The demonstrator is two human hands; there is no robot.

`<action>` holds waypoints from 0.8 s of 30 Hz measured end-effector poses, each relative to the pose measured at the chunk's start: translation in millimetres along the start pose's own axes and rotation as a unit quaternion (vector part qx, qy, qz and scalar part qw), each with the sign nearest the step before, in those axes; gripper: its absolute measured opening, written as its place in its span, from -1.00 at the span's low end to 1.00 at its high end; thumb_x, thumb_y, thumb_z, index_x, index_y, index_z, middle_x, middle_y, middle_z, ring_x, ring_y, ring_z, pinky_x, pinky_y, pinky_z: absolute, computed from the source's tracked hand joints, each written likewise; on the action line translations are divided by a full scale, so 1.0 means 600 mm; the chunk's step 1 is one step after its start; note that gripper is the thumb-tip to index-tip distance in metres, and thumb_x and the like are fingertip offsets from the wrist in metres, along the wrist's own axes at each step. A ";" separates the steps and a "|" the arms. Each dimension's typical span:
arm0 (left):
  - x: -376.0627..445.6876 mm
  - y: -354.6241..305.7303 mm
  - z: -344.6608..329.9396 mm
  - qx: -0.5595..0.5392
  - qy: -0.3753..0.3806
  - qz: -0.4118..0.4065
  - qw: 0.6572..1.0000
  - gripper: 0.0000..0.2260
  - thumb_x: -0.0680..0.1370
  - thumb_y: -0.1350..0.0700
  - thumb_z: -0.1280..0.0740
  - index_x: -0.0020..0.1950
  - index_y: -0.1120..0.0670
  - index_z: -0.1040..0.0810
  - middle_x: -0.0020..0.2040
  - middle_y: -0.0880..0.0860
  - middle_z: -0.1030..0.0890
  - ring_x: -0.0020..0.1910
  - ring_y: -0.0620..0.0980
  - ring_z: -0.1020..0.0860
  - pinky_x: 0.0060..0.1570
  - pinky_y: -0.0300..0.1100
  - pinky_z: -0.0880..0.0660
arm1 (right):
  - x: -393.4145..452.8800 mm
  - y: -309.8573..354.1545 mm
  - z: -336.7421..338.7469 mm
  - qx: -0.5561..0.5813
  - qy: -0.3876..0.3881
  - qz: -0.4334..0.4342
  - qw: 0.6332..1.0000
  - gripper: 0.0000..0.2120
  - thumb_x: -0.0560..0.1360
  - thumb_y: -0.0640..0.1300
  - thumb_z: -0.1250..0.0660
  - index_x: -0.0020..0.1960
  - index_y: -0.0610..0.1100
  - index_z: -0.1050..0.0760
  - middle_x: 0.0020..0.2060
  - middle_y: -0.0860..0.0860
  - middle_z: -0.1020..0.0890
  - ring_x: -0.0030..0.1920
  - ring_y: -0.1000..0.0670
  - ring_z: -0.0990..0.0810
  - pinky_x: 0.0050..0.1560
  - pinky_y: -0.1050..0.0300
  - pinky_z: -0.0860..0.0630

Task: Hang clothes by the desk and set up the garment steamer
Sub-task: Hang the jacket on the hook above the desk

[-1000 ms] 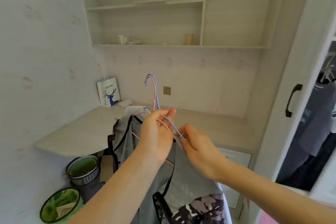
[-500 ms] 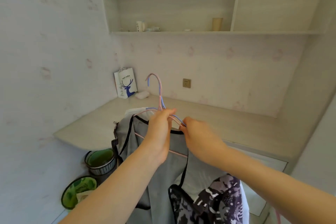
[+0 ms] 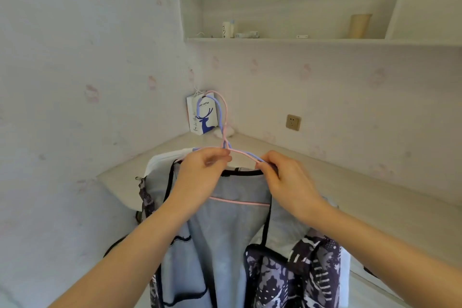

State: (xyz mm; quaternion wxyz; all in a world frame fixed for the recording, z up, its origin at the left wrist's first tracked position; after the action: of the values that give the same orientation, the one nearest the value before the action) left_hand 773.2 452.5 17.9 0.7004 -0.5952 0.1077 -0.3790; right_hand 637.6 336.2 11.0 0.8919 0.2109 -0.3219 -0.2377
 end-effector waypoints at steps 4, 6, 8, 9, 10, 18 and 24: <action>0.037 0.040 0.062 0.107 -0.183 -0.077 0.974 -0.87 0.49 0.25 -0.35 -0.09 0.02 -0.59 -0.18 -0.07 -0.60 -0.18 -0.12 -0.53 -0.17 -0.41 -0.38 | 0.049 -0.030 -0.008 0.013 0.000 0.034 0.999 -0.81 0.59 0.00 -0.18 -0.15 -0.01 -0.49 -0.46 0.12 -0.44 -0.36 0.02 -0.45 -0.28 0.01 -0.42; 0.057 0.065 0.086 0.209 -0.198 -0.130 0.949 -0.84 0.49 0.19 -0.38 0.05 0.05 -0.53 -0.03 -0.04 -0.51 -0.01 -0.07 -0.48 -0.03 -0.30 -0.38 | 0.073 -0.040 -0.014 0.017 -0.004 0.048 0.999 -0.81 0.58 -0.01 -0.19 -0.15 -0.01 -0.49 -0.46 0.12 -0.44 -0.35 0.02 -0.47 -0.27 0.00 -0.43; 0.080 0.097 0.100 0.270 -0.145 -0.143 0.941 -0.73 0.52 0.12 -0.38 0.21 0.06 -0.48 0.11 -0.06 -0.46 0.14 -0.08 -0.42 0.13 -0.22 -0.35 | 0.098 -0.047 -0.021 0.028 -0.009 0.059 0.998 -0.82 0.58 -0.02 -0.21 -0.17 0.02 -0.48 -0.46 0.11 -0.45 -0.35 0.01 -0.47 -0.27 -0.01 -0.44; 0.091 0.112 0.107 0.288 -0.118 -0.141 0.940 -0.68 0.54 0.08 -0.36 0.27 0.05 -0.45 0.16 -0.07 -0.46 0.18 -0.08 -0.40 0.18 -0.19 -0.33 | 0.111 -0.051 -0.026 0.031 -0.010 0.062 0.998 -0.83 0.58 -0.02 -0.21 -0.18 0.04 -0.47 -0.47 0.11 -0.45 -0.35 0.00 -0.47 -0.27 -0.02 -0.44; 0.102 0.125 0.114 0.302 -0.098 -0.141 0.938 -0.64 0.55 0.04 -0.34 0.33 0.05 -0.42 0.20 -0.06 -0.46 0.21 -0.08 -0.38 0.21 -0.17 -0.32 | 0.124 -0.055 -0.031 0.034 -0.010 0.065 0.997 -0.83 0.58 -0.03 -0.22 -0.19 0.06 -0.46 -0.47 0.11 -0.44 -0.34 -0.01 -0.47 -0.27 -0.03 -0.44; 0.213 0.208 0.168 0.393 -0.065 -0.153 0.904 -0.55 0.55 -0.21 -0.09 0.28 0.05 -0.44 0.08 -0.02 -0.49 0.06 -0.04 -0.40 0.05 -0.23 -0.29 | 0.222 -0.078 -0.115 0.043 -0.026 0.075 0.996 -0.79 0.55 0.06 -0.16 -0.18 0.05 -0.49 -0.46 0.13 -0.45 -0.32 -0.03 -0.49 -0.27 -0.02 -0.43; 0.321 0.258 0.216 0.356 -0.097 -0.098 0.924 -0.74 0.57 -0.16 -0.19 -0.17 0.00 -0.37 -0.30 -0.07 -0.43 -0.28 0.03 -0.43 -0.29 -0.08 -0.35 | 0.317 -0.073 -0.194 0.020 -0.045 0.081 0.996 -0.79 0.58 0.04 -0.18 -0.13 0.01 -0.53 -0.41 0.13 -0.48 -0.33 0.03 -0.49 -0.31 0.03 -0.41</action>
State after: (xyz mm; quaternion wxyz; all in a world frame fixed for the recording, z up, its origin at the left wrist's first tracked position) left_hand 1046.3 423.8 -31.2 0.8327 -0.3481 -0.1611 -0.3994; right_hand 832.5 220.8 -4.2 0.8882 0.1911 -0.3826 -0.1678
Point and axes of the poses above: each hand's wrist, its own x-axis towards the middle knuckle, its own z-axis out of the back of the hand, y = z × x, the point moved 3 cm from there along x, towards the middle knuckle
